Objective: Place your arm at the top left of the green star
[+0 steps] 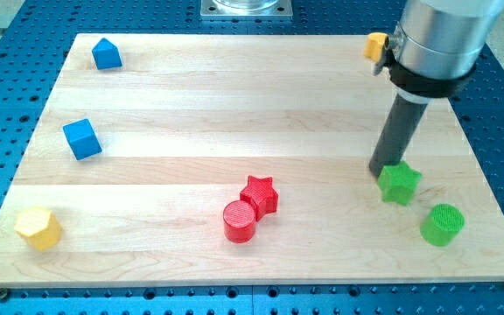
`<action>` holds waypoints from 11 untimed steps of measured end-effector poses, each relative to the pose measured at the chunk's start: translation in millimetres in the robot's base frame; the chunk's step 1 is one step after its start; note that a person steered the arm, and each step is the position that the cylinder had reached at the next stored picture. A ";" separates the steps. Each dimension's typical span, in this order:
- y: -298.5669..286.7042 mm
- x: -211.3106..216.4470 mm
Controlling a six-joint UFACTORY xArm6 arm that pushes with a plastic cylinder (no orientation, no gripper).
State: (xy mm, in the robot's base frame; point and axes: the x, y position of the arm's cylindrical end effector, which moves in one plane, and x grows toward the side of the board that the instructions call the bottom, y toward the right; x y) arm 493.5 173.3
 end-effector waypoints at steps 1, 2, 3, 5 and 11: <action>6.2 27.9; -5.6 30.4; -6.5 25.4; -11.5 -52.4; -63.1 -46.8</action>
